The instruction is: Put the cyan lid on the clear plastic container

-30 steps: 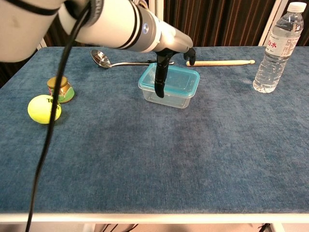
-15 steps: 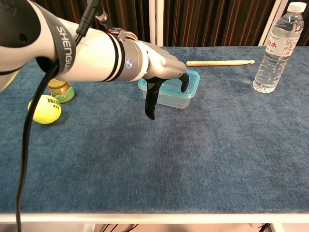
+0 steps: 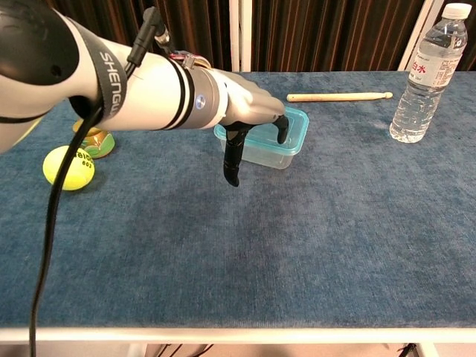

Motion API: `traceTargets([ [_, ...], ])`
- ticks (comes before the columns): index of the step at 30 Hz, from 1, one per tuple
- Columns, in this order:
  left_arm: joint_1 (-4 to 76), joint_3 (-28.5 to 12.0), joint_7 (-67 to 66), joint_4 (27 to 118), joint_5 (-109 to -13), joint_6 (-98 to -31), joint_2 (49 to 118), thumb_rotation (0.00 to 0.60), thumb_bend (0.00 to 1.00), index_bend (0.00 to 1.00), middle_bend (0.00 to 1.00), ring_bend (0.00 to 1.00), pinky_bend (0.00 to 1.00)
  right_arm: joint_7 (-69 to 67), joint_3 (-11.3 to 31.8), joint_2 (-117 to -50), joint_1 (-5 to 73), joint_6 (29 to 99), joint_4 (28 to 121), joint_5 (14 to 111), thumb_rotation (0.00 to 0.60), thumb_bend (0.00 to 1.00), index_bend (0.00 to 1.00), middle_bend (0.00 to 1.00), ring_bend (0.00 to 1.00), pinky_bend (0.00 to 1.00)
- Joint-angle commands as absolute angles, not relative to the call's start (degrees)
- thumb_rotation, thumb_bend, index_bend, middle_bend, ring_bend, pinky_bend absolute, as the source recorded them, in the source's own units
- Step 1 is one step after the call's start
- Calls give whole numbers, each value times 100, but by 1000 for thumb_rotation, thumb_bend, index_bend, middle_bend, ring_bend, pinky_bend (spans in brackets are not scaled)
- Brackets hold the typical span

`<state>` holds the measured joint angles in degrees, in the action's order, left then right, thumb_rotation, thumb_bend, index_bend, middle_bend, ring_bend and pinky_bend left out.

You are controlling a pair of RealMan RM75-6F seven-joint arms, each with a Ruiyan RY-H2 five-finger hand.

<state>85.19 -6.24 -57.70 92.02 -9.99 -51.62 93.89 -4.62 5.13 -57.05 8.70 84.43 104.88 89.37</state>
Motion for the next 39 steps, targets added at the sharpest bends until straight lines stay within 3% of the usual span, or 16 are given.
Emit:
traceTargets([
  [1, 8468, -746, -5552, 9248, -1046, -5084, 9212, 600, 29, 200, 56, 0, 6, -454, 519, -5697, 861, 8464, 10495, 8937, 600, 121, 0, 130, 59, 79],
  [21, 8606, -588, -5401, 8165, -50, -4591, 9301, 600, 28, 121, 99, 0, 6, -421, 519, -5696, 847, 8466, 10524, 8932, 600, 121, 0, 127, 59, 79],
  [39, 8717, -464, -5368, 8226, 61, -4477, 9287, 600, 28, 121, 110, 0, 6, -358, 507, -5703, 830, 8481, 10568, 8955, 600, 121, 0, 126, 59, 79],
])
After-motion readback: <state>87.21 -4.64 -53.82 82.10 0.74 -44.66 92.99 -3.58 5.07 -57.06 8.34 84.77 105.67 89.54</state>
